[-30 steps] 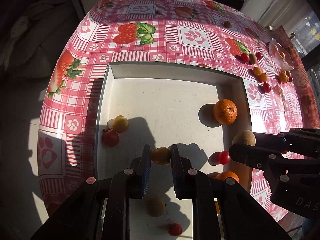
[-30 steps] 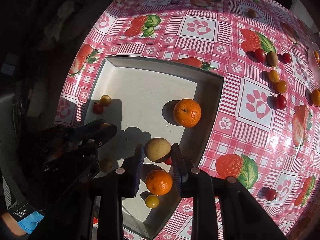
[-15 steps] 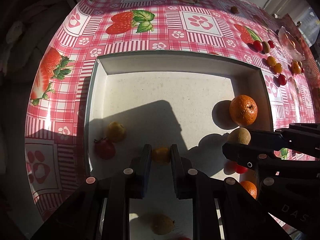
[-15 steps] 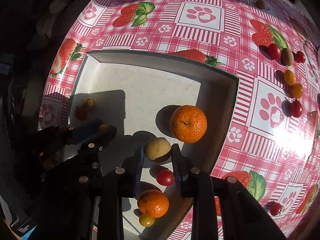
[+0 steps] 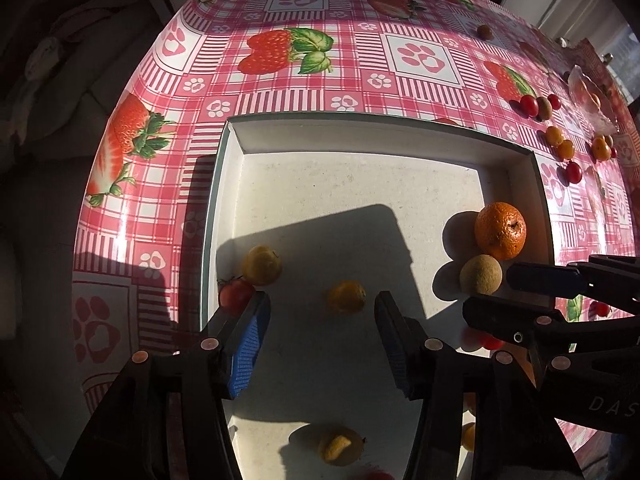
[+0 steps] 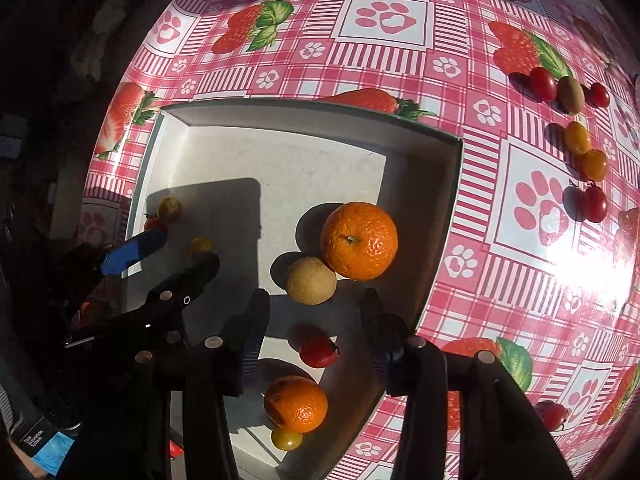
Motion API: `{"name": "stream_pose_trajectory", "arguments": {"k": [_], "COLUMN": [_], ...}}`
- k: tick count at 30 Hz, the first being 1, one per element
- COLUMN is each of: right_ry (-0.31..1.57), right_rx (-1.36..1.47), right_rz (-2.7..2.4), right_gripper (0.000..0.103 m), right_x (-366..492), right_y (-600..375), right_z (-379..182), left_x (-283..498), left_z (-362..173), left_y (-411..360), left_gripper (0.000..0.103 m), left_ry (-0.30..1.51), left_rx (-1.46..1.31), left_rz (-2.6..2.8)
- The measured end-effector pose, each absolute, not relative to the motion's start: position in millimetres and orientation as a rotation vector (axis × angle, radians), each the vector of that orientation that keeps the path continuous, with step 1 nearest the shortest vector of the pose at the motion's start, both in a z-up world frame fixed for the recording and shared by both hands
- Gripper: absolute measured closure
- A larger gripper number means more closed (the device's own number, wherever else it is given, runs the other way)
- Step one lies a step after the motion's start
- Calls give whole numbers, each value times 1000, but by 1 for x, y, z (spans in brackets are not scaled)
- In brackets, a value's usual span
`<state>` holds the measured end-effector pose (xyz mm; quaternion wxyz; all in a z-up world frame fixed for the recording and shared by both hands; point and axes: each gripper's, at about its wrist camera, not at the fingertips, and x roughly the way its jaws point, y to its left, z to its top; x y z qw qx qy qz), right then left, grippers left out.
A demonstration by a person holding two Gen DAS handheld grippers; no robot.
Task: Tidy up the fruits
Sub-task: 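Carry the kiwi and yellow tomato into the white tray and open both tools, then grasp a red cherry tomato with the right tool while the left grasps another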
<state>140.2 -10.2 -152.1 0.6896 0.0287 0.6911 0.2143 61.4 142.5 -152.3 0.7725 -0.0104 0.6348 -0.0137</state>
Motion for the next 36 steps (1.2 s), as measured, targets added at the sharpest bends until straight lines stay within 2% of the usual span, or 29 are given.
{"name": "stream_pose_trajectory", "arguments": {"k": [2,3,4,5,6,8,14,24,29,36], "right_ry": [1530,1521,1513,1502,1491,1475,1436,1433,1463,1461], "right_rx": [79,83,81,83,108,112,124,197,221,194], "right_rz": [493,497,490,483,497,487,401,137,73,90], "right_gripper": [40,35,26,22,21,21,21,21,21,21], "right_x": [139,139,139,138,138,132,120,84,66,61], "right_y": [-12,-14,-15,-18,-21,-25,-57,-174,-212,-219], "right_z": [-146,-141,-138,-135,-130,-121,-108,-115,-129,-139], "left_x": [61,60,60,61,60,57,60,84,96,123], "left_z": [-150,-148,-147,-145,-143,-136,-113,-84,-88,-107], "left_y": [146,147,149,150,149,143,106,14,-33,-70], "left_gripper": [47,47,47,47,38,29,29,29,29,29], "left_ry": [1375,1373,1372,1373,1372,1346,1306,1254,1277,1303], "left_rx": [-25,-27,-31,-40,-42,-2,69,135,161,148], "left_rz": [-21,-15,-9,-10,-14,-13,-102,-269,-317,-324]}}
